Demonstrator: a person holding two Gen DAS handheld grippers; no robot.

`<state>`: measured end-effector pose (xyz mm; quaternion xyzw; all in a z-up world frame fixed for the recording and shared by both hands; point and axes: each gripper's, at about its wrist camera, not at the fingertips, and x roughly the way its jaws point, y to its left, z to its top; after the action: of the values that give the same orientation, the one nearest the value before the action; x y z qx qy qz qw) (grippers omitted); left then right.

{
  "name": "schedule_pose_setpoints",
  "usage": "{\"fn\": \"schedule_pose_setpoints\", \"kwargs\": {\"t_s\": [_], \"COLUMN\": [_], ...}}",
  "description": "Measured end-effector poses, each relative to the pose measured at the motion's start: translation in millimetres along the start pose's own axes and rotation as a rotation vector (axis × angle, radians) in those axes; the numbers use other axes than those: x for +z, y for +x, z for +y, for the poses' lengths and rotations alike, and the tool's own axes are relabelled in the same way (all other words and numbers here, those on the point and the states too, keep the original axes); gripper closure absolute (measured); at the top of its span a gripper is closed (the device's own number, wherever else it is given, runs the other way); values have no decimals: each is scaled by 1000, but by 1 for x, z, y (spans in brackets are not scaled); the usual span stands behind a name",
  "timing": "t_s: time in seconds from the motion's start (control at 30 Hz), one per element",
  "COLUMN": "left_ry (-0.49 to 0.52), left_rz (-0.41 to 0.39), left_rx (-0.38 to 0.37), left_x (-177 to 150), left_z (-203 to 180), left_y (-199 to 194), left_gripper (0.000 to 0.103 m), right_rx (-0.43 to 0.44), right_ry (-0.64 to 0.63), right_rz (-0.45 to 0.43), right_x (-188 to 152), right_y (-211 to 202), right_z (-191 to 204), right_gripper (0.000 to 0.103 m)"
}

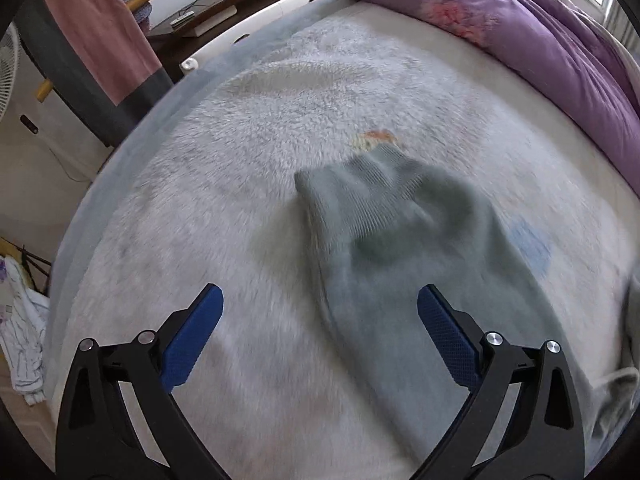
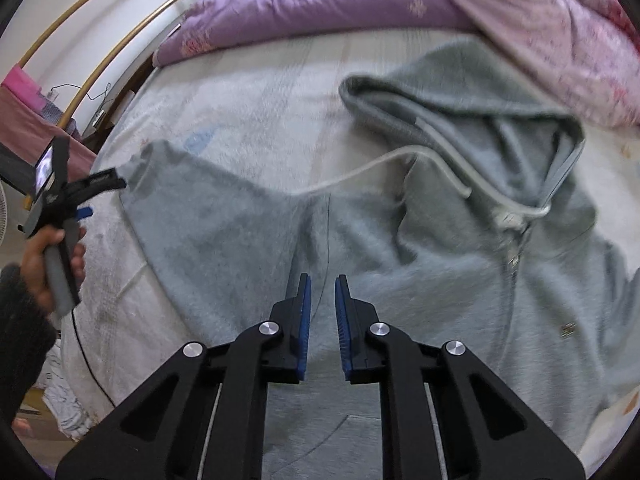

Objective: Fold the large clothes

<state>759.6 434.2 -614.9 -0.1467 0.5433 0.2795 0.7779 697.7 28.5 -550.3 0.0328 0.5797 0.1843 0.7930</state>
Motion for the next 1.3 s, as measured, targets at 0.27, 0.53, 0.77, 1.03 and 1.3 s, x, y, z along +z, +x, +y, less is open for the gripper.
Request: {"fn": "schedule_pose_setpoints", "kwargs": {"t_s": [0.27, 0.53, 0.77, 1.03, 1.3], "left_ry": [21, -86, -31, 52, 301], "left_rz": [30, -139, -208, -357, -390], "left_rx": [-112, -75, -81, -197, -350], "left_x": [17, 6, -32, -70, -152], "left_z": [-4, 60, 89, 25, -162], "left_y": [35, -62, -141, -247, -314], "left_gripper": [88, 91, 91, 91, 91], "right_rx": [48, 89, 72, 175, 93], "right_ry": [18, 42, 42, 106, 160], "right_rz": [69, 97, 179, 79, -105], "right_x": [-18, -21, -43, -37, -63], "right_y": [27, 50, 100, 38, -87], "right_z": [0, 8, 11, -23, -140], "right_gripper": [91, 95, 99, 97, 94]}}
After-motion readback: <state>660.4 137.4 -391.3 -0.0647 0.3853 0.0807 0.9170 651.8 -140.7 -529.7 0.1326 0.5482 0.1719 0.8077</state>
